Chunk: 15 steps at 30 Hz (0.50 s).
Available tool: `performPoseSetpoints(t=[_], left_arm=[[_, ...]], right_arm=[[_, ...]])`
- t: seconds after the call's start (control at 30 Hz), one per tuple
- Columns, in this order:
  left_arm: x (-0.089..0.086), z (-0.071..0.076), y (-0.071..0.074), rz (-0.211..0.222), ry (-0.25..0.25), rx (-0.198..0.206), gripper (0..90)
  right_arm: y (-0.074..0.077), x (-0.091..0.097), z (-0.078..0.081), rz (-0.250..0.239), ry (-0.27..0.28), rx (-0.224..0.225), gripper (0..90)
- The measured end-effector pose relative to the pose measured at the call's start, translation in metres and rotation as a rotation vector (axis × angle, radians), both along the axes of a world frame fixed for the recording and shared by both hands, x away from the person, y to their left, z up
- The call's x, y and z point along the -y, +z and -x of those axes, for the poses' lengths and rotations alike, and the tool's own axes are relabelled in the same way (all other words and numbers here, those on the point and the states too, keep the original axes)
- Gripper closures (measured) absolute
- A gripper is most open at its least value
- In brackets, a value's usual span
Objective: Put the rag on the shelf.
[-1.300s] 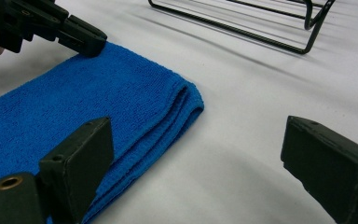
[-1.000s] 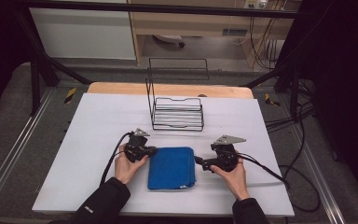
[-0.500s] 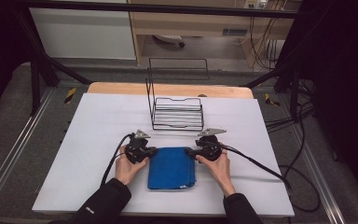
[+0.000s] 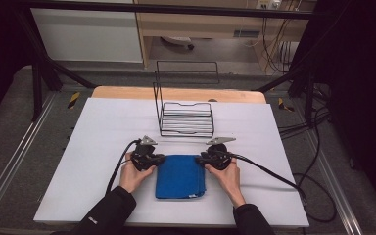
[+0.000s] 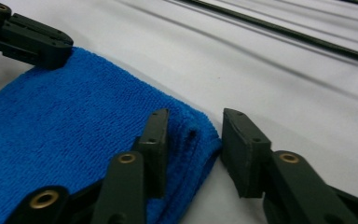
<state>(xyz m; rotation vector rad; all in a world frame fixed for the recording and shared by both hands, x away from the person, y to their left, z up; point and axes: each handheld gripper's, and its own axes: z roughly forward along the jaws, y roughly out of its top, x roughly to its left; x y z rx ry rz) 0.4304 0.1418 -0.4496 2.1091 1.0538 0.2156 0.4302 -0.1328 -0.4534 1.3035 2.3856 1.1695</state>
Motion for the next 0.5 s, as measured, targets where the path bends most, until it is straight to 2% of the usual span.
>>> performPoseSetpoints(t=[0.13,0.3,0.5], left_arm=[[-0.0006,-0.0005,0.0001,0.001,-0.005,-0.002,83.6],[-0.0014,-0.0008,0.0,0.004,-0.007,-0.002,83.8],[-0.003,-0.0015,0.0007,0.024,0.0,-0.015,85.1]], right_arm=[[0.0008,-0.0001,0.0004,-0.026,0.01,-0.051,76.0],[0.001,-0.0001,0.0002,-0.039,0.018,-0.069,81.1],[0.0024,0.0004,0.0007,-0.047,0.016,-0.079,83.0]])
